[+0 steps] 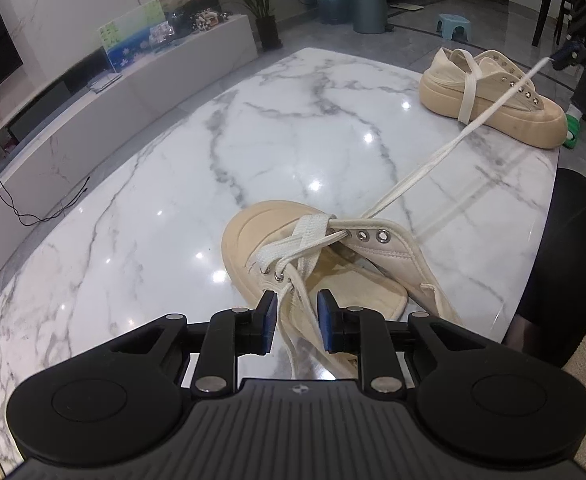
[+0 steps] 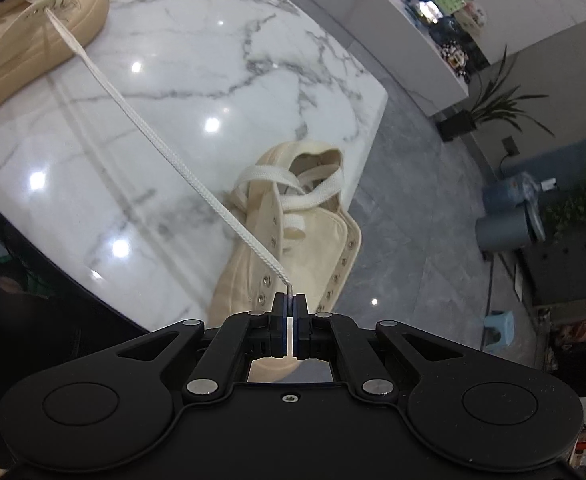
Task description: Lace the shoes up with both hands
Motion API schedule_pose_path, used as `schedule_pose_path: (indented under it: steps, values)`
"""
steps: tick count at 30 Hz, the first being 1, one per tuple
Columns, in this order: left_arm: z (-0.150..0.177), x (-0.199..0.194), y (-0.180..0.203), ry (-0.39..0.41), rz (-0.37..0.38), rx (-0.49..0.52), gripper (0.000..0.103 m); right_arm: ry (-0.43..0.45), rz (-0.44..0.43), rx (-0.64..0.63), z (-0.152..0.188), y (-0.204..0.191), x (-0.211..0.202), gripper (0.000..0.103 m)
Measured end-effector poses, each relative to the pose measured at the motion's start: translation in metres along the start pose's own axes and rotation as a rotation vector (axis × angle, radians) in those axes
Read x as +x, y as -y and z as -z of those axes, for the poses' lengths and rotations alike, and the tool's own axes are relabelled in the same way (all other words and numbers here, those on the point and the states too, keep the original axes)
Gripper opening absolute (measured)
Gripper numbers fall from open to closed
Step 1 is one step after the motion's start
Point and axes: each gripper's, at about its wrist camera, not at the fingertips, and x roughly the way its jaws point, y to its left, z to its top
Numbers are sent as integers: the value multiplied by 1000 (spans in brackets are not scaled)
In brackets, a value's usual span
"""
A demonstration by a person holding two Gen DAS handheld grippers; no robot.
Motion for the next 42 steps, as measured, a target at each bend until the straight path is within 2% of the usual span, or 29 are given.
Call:
schedule_pose_path:
  steps: [7, 14, 23, 25, 28, 32, 35, 38, 42]
  values:
    - [4, -4, -5, -4, -16, -43, 23, 142, -92, -54, -39, -25, -14, 1]
    - [3, -13, -1, 20, -2, -64, 23, 274, -197, -234, -94, -76, -24, 1]
    - [4, -13, -2, 15, -3, -84, 24, 370, -230, -418, -148, -130, -28, 1]
    - [4, -12, -2, 11, -10, -81, 29, 384, -240, -451, -156, -139, -29, 1]
    - [2, -11, -3, 3, -10, -79, 30, 411, -246, -492, -166, -150, -33, 1]
    - [1, -10, -3, 0, -8, -78, 30, 450, -298, -479, -176, -154, -40, 1]
    - [1, -9, -3, -4, 1, -82, 29, 480, -367, -430, -184, -155, -42, 1]
    - [2, -9, -3, -1, 12, -90, 28, 516, -420, -355, -186, -152, -43, 1]
    - [3, -8, -3, -1, 20, -109, 28, 541, -460, -173, -183, -131, -37, 2]
